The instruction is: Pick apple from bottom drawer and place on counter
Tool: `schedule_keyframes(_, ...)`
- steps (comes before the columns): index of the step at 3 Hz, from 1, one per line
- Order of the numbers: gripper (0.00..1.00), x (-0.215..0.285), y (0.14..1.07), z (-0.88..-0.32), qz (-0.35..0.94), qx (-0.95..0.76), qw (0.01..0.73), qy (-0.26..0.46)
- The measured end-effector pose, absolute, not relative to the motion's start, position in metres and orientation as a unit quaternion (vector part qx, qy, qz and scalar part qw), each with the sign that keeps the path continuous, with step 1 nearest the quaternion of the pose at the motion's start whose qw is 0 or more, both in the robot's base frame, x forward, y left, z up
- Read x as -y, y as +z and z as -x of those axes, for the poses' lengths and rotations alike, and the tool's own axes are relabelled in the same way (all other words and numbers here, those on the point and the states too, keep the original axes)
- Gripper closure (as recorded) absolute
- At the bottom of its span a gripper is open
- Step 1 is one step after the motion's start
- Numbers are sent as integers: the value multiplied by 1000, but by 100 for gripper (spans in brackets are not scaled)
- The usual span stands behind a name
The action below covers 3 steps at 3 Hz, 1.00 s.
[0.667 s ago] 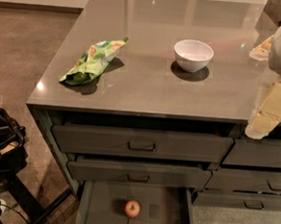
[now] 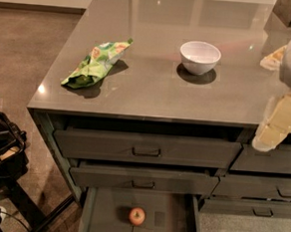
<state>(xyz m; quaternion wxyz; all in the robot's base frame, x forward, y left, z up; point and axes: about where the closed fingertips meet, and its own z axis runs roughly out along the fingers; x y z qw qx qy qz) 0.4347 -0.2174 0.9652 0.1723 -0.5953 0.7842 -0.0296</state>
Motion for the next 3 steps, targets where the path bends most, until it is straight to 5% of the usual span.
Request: schedule_keyframes(3, 0, 197, 786, -407, 493, -848, 185, 62)
